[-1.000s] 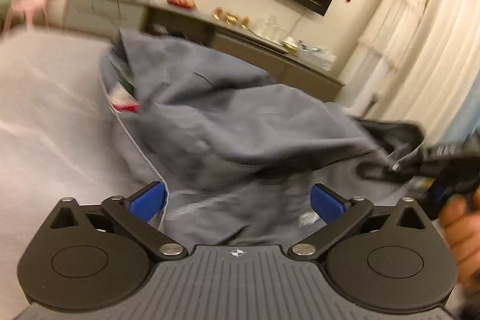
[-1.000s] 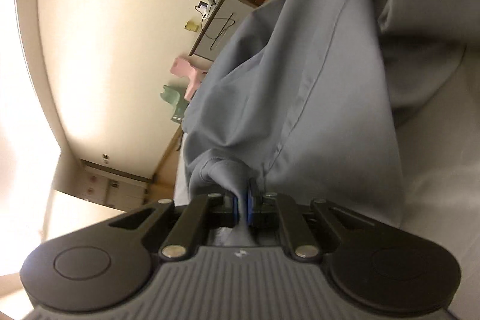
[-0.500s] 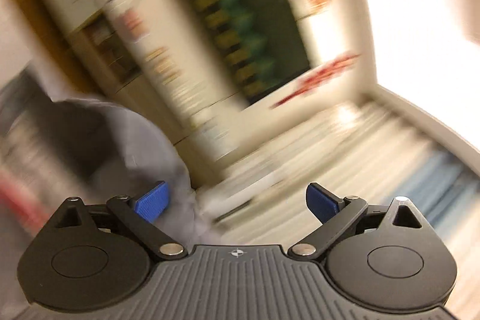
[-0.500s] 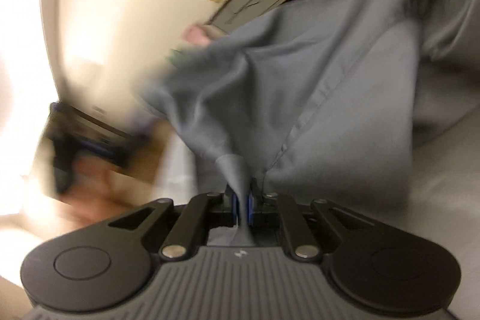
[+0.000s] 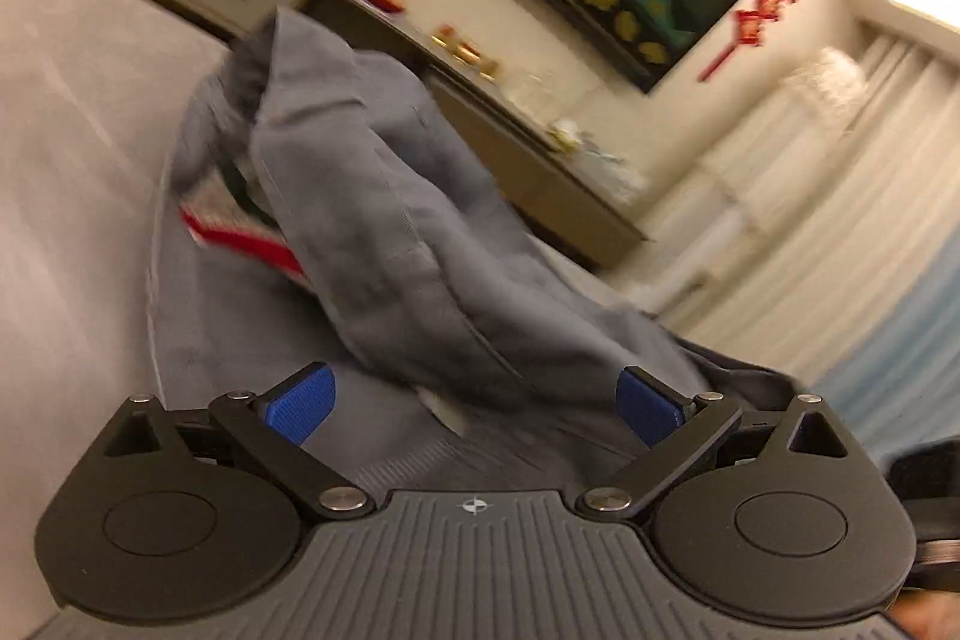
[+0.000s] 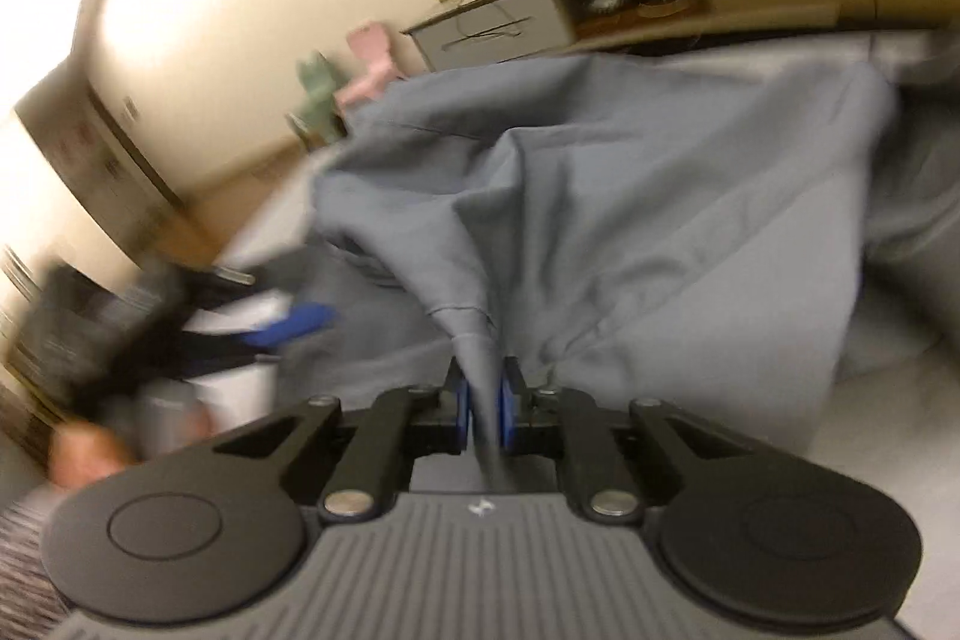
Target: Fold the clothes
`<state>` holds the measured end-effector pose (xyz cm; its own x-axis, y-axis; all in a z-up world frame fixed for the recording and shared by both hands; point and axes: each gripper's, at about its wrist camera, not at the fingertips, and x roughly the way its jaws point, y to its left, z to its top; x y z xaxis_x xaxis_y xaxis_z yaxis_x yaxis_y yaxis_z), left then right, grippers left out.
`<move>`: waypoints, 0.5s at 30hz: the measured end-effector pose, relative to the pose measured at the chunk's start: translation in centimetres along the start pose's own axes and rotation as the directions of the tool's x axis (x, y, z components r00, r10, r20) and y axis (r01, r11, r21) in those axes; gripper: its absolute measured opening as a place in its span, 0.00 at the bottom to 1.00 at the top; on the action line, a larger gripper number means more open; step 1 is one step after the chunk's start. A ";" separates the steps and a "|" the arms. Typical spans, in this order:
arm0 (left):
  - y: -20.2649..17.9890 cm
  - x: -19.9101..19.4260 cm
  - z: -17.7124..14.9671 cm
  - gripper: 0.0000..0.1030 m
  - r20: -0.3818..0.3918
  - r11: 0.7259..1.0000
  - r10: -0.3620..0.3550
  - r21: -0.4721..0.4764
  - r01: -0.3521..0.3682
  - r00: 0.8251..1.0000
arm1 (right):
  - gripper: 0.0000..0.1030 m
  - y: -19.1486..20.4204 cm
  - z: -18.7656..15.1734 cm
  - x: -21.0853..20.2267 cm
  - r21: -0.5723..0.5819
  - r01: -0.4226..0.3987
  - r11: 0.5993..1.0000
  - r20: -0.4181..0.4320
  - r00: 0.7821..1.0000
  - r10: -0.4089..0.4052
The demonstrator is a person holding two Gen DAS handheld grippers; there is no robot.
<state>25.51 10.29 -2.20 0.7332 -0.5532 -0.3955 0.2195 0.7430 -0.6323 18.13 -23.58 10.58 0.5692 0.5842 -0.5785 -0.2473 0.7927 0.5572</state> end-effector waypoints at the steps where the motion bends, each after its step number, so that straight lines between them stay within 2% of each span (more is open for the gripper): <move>1: 0.5 0.4 0.3 0.97 0.019 0.999 -0.013 -0.046 0.014 1.000 | 0.09 -0.8 0.2 -0.7 0.072 -0.055 0.996 0.003 0.999 0.055; 2: 1.3 0.7 0.6 0.97 0.037 0.991 -0.046 -0.121 0.051 0.998 | 0.09 -1.7 0.3 -1.4 0.143 -0.109 0.984 0.009 0.994 0.109; 4: 2.1 1.8 1.1 0.98 0.058 0.956 -0.149 -0.247 0.159 0.987 | 0.09 -3.4 0.9 -1.8 0.251 -0.195 0.948 0.026 0.981 0.195; 7: 0.8 3.2 1.5 0.92 0.073 0.918 -0.274 -0.280 0.283 0.959 | 0.09 -5.3 0.8 -1.8 0.341 -0.254 0.905 0.021 0.965 0.263; 8: 0.1 3.3 1.7 0.73 0.078 0.910 -0.308 -0.266 0.318 0.948 | 0.09 -5.8 0.6 -1.5 0.352 -0.249 0.902 0.014 0.965 0.260; 9: -0.9 3.0 2.0 0.39 0.082 0.908 -0.339 -0.232 0.349 0.937 | 0.09 -6.2 0.5 -1.1 0.363 -0.243 0.900 0.007 0.966 0.258; 10: -1.9 2.5 2.3 0.28 0.093 0.906 -0.364 -0.198 0.375 0.927 | 0.09 -6.6 0.3 -0.9 0.372 -0.236 0.898 0.001 0.967 0.254; 11: -2.7 1.9 2.8 0.20 0.112 0.903 -0.383 -0.164 0.397 0.917 | 0.09 -6.6 0.2 -1.1 0.368 -0.225 0.902 -0.004 0.970 0.244; 13: -4.5 0.1 4.0 0.17 0.157 0.884 -0.433 -0.118 0.452 0.887 | 0.09 -6.5 0.1 -1.2 0.353 -0.213 0.911 -0.010 0.973 0.232; 14: -5.1 -0.6 4.3 0.17 0.165 0.883 -0.443 -0.091 0.461 0.881 | 0.10 -6.4 0.1 -1.2 0.347 -0.215 0.913 -0.011 0.972 0.233; 15: -5.5 -1.0 4.2 0.17 0.159 0.891 -0.437 -0.055 0.450 0.885 | 0.11 -6.2 0.1 -1.4 0.340 -0.219 0.915 -0.008 0.972 0.236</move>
<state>26.26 8.38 4.49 0.6554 -0.7546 0.0325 0.4903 0.3923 -0.7783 18.93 -29.30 7.94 0.4887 0.7561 -0.4352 -0.0848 0.5377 0.8389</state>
